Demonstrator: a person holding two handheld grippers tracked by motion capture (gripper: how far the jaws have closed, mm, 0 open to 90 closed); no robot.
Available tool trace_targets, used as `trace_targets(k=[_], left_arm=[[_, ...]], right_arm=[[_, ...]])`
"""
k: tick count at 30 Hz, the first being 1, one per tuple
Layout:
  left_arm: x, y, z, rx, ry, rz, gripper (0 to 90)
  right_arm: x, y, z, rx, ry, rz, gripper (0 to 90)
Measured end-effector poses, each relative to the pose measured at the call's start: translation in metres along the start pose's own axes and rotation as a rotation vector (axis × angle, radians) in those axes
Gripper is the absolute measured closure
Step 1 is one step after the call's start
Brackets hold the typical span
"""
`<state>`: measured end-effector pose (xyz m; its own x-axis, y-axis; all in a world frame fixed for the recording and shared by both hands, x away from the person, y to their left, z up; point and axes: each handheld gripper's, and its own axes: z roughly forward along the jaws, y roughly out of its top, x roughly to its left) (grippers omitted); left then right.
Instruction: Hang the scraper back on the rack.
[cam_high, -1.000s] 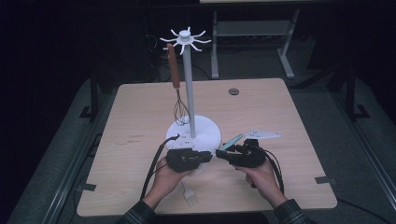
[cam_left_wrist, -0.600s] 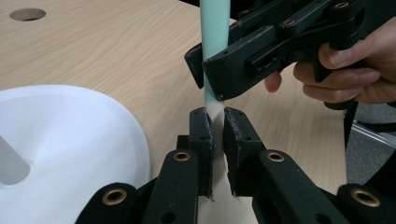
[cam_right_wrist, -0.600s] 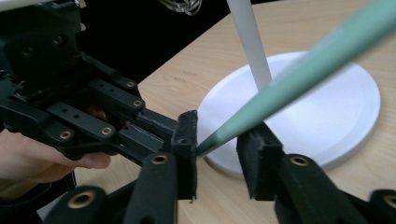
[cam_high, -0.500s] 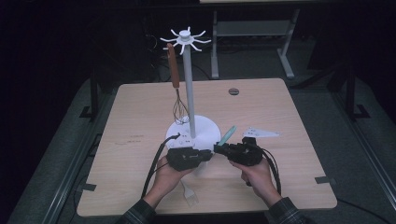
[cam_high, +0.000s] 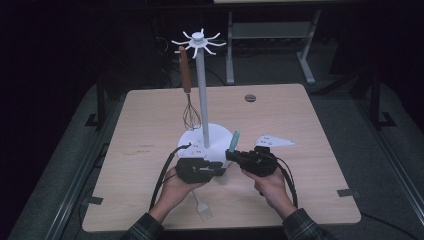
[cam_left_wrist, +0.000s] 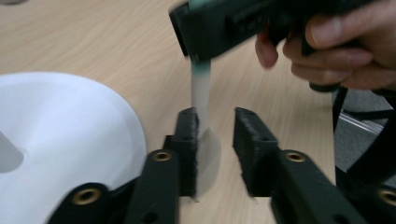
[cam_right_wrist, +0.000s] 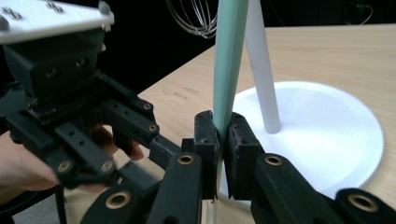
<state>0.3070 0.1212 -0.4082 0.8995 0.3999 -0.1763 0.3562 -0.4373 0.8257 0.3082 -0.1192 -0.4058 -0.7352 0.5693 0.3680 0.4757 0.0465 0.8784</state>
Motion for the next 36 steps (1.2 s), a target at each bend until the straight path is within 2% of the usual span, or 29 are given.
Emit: trace_targets(k=[4, 8, 10, 13, 14, 17, 21, 25, 30, 36], left_arm=[[0.0, -0.004, -0.002, 0.03, 0.005, 0.0, 53.3], [0.001, -0.01, -0.004, 0.063, 0.022, 0.035, 44.5], [0.002, -0.015, -0.006, 0.081, 0.015, 0.024, 38.9], [0.005, -0.022, -0.01, 0.112, 0.04, 0.061, 33.9], [0.005, -0.025, -0.011, 0.114, 0.043, 0.051, 31.2], [0.007, -0.031, -0.017, 0.138, 0.071, 0.071, 23.6], [0.01, -0.042, -0.027, 0.134, 0.093, 0.037, 21.3], [0.016, -0.051, -0.039, 0.148, 0.125, 0.028, 21.7], [0.021, -0.061, -0.053, 0.127, 0.152, 0.0, 21.5], [0.025, -0.072, -0.063, 0.151, 0.173, -0.017, 21.7]], right_arm=[[0.001, 0.004, 0.0, 0.013, 0.007, -0.024, 84.8], [0.001, 0.005, 0.0, 0.022, 0.008, -0.055, 84.8], [0.001, 0.006, 0.0, 0.026, 0.014, -0.072, 84.8], [0.001, 0.008, 0.0, 0.03, 0.026, -0.079, 84.7], [0.001, 0.009, 0.001, 0.032, 0.035, -0.081, 84.7], [0.001, 0.011, 0.001, 0.043, 0.058, -0.094, 84.5], [0.002, 0.015, 0.002, 0.044, 0.087, -0.105, 84.5], [0.004, 0.022, 0.002, 0.051, 0.097, -0.121, 84.5], [0.007, 0.03, 0.004, 0.061, 0.118, -0.132, 84.5], [0.012, 0.042, 0.009, 0.064, 0.159, -0.154, 84.5]])
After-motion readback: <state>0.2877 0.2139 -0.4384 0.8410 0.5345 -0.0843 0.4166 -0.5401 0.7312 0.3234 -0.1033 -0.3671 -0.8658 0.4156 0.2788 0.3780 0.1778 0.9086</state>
